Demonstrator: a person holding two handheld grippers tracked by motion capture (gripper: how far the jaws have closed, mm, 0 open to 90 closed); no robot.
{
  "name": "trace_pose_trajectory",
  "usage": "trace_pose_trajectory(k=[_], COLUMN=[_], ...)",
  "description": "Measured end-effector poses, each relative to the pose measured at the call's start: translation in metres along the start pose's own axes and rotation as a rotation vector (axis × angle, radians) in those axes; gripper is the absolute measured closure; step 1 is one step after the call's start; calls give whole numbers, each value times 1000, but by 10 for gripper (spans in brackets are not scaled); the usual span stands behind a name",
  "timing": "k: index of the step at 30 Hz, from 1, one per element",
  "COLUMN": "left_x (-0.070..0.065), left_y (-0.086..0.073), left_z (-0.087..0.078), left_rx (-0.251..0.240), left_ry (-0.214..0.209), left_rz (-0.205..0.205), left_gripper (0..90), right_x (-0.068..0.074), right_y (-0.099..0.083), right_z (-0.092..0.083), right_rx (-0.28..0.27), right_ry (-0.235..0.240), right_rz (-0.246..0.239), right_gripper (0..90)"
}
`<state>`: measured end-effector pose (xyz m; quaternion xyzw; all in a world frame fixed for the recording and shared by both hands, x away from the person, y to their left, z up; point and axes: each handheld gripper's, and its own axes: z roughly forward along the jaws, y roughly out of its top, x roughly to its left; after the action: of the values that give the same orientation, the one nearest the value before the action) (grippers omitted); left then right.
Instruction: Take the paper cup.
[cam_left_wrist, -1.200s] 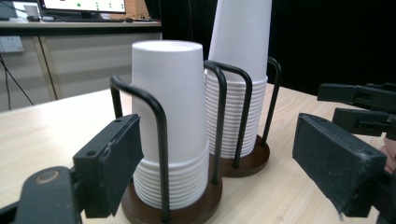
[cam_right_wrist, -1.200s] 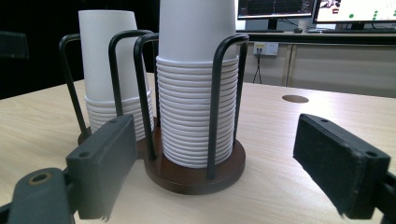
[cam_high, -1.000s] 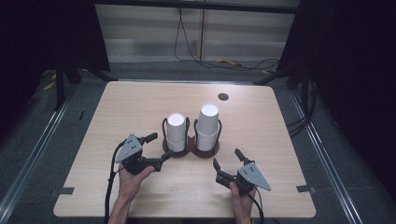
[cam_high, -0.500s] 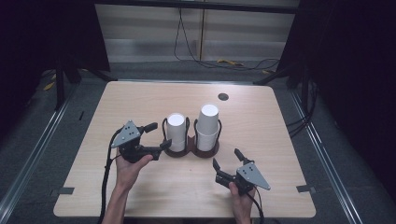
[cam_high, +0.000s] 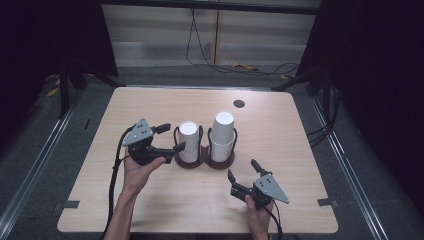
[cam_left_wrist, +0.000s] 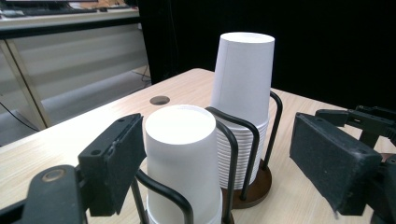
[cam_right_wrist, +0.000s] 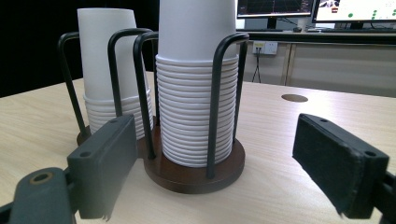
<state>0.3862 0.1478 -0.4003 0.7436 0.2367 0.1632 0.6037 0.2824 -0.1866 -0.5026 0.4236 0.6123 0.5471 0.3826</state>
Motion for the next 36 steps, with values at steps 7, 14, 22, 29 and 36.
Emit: trace_pose_trajectory(k=[7,14,22,29,36], left_x=[8,15,24,32,36], left_y=[11,18,25,32,42], left_z=[10,20,29,33,40], left_rx=[67,112,187,225,273], left_ry=[-15,-32,-58,-61,-82], left_rz=[20,26,29,26,55], left_gripper=[203,203,204,191,168], right_x=[0,0,0,0,0], right_y=[0,0,0,0,1], right_z=[0,1,0,0,1], right_rx=[2,2,6,10,14], right_ry=[1,4,3,9,6], right_rz=[-3,-5,-3,-5,-9], right_gripper=[138,139,139,139,140])
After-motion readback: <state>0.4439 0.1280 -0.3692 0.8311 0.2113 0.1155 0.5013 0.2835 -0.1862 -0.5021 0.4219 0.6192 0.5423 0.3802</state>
